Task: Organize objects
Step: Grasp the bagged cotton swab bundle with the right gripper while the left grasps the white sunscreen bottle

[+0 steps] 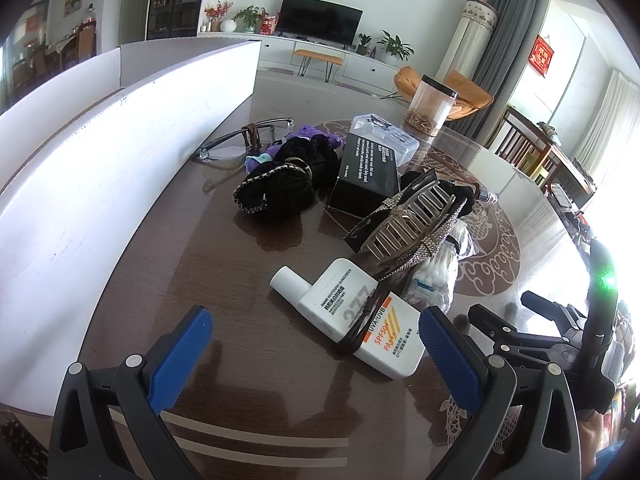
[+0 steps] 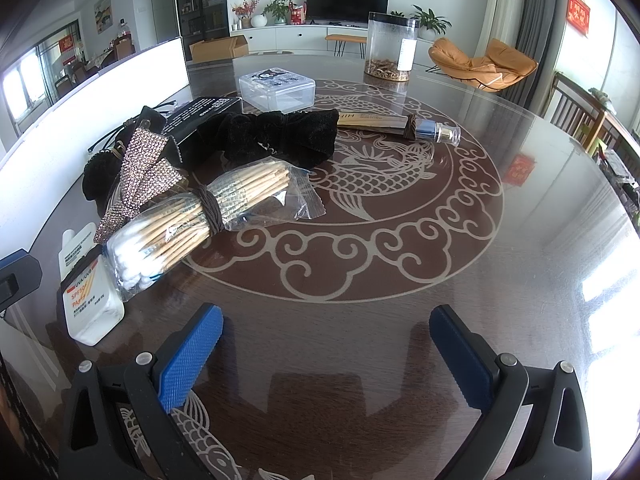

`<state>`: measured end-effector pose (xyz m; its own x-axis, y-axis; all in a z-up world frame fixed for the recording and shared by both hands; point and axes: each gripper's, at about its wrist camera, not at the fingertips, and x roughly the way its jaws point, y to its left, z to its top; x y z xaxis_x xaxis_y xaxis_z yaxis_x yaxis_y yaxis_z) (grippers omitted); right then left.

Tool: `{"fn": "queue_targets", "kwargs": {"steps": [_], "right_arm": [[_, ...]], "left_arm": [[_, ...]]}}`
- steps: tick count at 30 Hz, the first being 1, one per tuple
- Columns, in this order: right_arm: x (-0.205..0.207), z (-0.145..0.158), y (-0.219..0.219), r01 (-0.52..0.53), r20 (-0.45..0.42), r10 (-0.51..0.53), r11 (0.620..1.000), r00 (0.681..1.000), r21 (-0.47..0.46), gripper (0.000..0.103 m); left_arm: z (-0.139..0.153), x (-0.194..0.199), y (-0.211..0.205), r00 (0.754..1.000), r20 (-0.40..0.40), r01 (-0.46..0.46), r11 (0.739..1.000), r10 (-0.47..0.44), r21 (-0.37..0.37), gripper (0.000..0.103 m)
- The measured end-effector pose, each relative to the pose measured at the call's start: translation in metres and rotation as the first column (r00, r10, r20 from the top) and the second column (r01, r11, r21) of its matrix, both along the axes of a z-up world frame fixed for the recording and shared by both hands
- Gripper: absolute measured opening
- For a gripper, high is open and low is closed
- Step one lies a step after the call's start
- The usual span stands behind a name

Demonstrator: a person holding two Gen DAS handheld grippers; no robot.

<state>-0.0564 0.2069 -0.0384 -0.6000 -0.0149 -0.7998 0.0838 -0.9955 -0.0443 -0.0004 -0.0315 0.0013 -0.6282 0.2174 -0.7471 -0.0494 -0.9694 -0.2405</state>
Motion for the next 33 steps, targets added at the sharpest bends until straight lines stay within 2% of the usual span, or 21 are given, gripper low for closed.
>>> {"fn": "queue_targets", "kwargs": {"steps": [10,16,19,23,24,25,27,31,33], "right_arm": [[0.0,-0.001,-0.001,-0.001,0.001,0.001,1.0,1.0,0.0,0.103],[0.002,-0.002,-0.003,0.0,0.0,0.0,1.0,1.0,-0.004,0.103],[0.003,-0.002,-0.004,-0.006,0.001,0.006,1.0,1.0,-0.015,0.103],[0.004,0.004,0.003,0.012,-0.01,-0.013,0.997,1.0,-0.071,0.103],[0.003,0.008,0.006,0.023,-0.01,-0.024,0.993,1.0,-0.12,0.103],[0.002,0.014,0.009,0.035,-0.013,-0.038,0.977,0.999,-0.21,0.103],[-0.002,0.025,0.005,0.057,-0.013,-0.063,0.959,0.998,-0.276,0.103],[-0.033,0.024,-0.037,0.012,0.091,0.011,0.969,0.996,-0.247,0.103],[-0.048,0.021,-0.058,-0.018,0.11,0.045,0.971,0.993,-0.239,0.102]], "left_arm": [[0.004,0.005,-0.007,1.0,-0.003,0.005,1.0,-0.005,-0.013,0.103],[0.005,0.009,-0.035,0.997,0.066,-0.038,0.999,0.038,-0.004,0.103],[0.005,0.011,-0.052,0.993,0.092,-0.072,0.997,0.07,0.024,0.103],[0.006,0.021,-0.065,0.993,0.09,-0.083,0.993,0.075,0.087,0.103],[0.006,0.023,-0.064,0.993,0.085,-0.088,0.993,0.081,0.08,0.103],[0.006,0.024,-0.062,0.993,0.081,-0.091,0.994,0.086,0.067,0.103],[0.007,0.025,-0.057,0.994,0.072,-0.084,0.995,0.081,0.044,0.103],[0.007,0.023,-0.047,0.996,0.06,-0.063,0.998,0.061,0.023,0.103],[0.008,0.025,-0.042,0.998,0.047,-0.053,0.999,0.053,0.002,0.103]]}}
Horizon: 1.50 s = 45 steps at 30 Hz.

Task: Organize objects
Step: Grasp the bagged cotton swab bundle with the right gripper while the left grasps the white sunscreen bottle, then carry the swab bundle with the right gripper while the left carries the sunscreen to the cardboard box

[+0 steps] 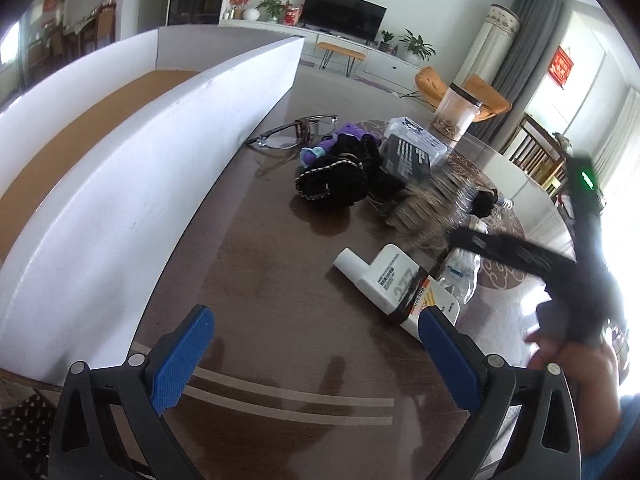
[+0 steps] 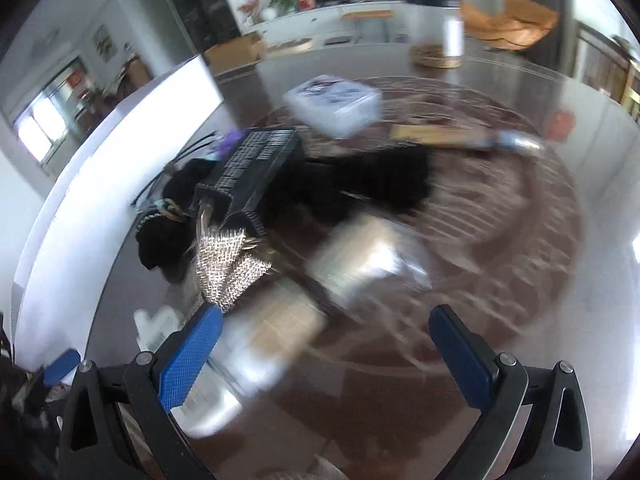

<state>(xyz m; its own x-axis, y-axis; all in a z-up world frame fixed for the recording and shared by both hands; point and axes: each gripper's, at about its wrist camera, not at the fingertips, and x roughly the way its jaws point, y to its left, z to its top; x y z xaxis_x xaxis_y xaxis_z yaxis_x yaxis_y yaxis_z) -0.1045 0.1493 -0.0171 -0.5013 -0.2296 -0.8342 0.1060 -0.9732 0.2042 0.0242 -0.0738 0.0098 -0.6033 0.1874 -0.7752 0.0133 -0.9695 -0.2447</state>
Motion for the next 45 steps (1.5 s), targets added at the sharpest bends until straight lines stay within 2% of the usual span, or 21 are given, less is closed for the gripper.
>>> {"fn": "queue_targets", "kwargs": {"steps": [1,2,4,5,8,9,12,14,17,20,25,29,33,36,37,38,39,41,43,44,45], "right_arm": [[-0.007,-0.001,-0.012,-0.01,-0.003,0.01,1.0,1.0,0.021,0.1],[-0.012,-0.003,-0.021,-0.02,0.0,0.02,0.999,1.0,0.043,0.094],[-0.015,-0.007,-0.034,-0.047,0.011,0.046,0.994,0.999,0.094,0.076],[-0.012,-0.008,-0.042,-0.076,0.0,0.076,0.987,0.997,0.144,0.063],[0.006,-0.008,-0.037,-0.107,0.002,0.108,0.983,0.994,0.151,0.037],[0.012,-0.008,-0.033,-0.101,-0.001,0.102,0.982,0.995,0.161,0.034],[0.034,-0.01,-0.024,-0.112,0.01,0.113,0.97,0.994,0.216,0.034],[0.049,-0.01,-0.033,-0.163,0.016,0.164,0.96,0.986,0.229,0.034],[0.065,-0.01,-0.059,-0.241,0.007,0.245,0.946,0.969,0.218,0.034],[0.082,-0.007,-0.077,-0.309,0.001,0.312,0.941,0.95,0.14,0.034],[0.102,-0.007,-0.08,-0.269,-0.01,0.274,0.95,0.962,0.159,0.034],[0.118,-0.006,-0.043,-0.152,-0.013,0.157,0.968,0.987,0.198,0.034],[0.129,-0.006,-0.031,-0.157,0.004,0.16,0.964,0.987,0.216,0.034],[0.127,-0.003,-0.029,-0.19,0.022,0.19,0.956,0.982,0.226,0.035],[0.122,-0.003,-0.028,-0.202,0.031,0.2,0.952,0.979,0.228,0.037],[0.121,-0.002,-0.028,-0.216,0.044,0.211,0.948,0.976,0.233,0.051],[0.116,-0.001,-0.028,-0.23,0.06,0.222,0.944,0.973,0.236,0.069],[0.095,-0.003,-0.022,-0.263,0.096,0.247,0.937,0.964,0.231,0.08],[0.086,-0.003,-0.024,-0.292,0.118,0.271,0.927,0.955,0.235,0.079],[0.083,-0.002,-0.026,-0.305,0.122,0.283,0.922,0.951,0.236,0.063],[0.081,-0.001,-0.027,-0.31,0.124,0.288,0.919,0.95,0.245,0.028]], "left_arm": [[0.001,0.001,0.002,1.0,-0.008,0.006,1.0,-0.006,-0.01,0.103],[0.002,0.002,0.003,1.0,-0.016,0.012,1.0,-0.012,-0.019,0.103],[0.004,0.004,0.005,0.999,-0.027,0.019,0.999,-0.02,-0.029,0.103],[0.004,0.004,0.006,0.999,-0.028,0.023,0.999,-0.024,-0.03,0.103],[0.001,0.0,0.006,1.0,-0.005,0.028,0.999,-0.028,-0.016,0.103],[-0.001,-0.002,0.005,1.0,0.004,0.028,1.0,-0.028,-0.006,0.103],[-0.006,-0.007,0.006,0.999,0.037,0.025,1.0,-0.026,0.019,0.103],[-0.008,-0.008,0.01,0.998,0.048,0.033,0.999,-0.034,0.016,0.103],[-0.006,-0.004,0.013,0.998,0.028,0.049,0.999,-0.049,0.009,0.103],[-0.002,-0.001,0.011,0.999,0.008,0.051,0.999,-0.051,0.018,0.103],[-0.005,-0.004,0.019,0.996,0.026,0.079,0.997,-0.08,0.022,0.103],[-0.007,-0.01,0.041,0.994,0.02,0.111,0.993,-0.11,-0.046,0.103],[-0.027,-0.025,0.057,0.988,0.109,0.118,0.985,-0.104,-0.125,0.103],[-0.029,-0.026,0.058,0.989,0.119,0.11,0.978,-0.09,-0.176,0.103],[-0.029,-0.025,0.057,0.989,0.118,0.109,0.978,-0.089,-0.176,0.094],[-0.026,-0.023,0.057,0.991,0.099,0.106,0.977,-0.089,-0.186,0.07],[-0.023,-0.021,0.058,0.991,0.085,0.116,0.975,-0.101,-0.191,0.055],[-0.022,-0.019,0.061,0.99,0.075,0.136,0.97,-0.123,-0.202,0.051],[-0.019,-0.016,0.06,0.988,0.06,0.15,0.974,-0.141,-0.171,0.051],[-0.015,-0.014,0.058,0.988,0.037,0.151,0.977,-0.147,-0.152,0.051],[-0.008,-0.009,0.055,0.989,0.001,0.15,0.981,-0.151,-0.127,0.051]]}}
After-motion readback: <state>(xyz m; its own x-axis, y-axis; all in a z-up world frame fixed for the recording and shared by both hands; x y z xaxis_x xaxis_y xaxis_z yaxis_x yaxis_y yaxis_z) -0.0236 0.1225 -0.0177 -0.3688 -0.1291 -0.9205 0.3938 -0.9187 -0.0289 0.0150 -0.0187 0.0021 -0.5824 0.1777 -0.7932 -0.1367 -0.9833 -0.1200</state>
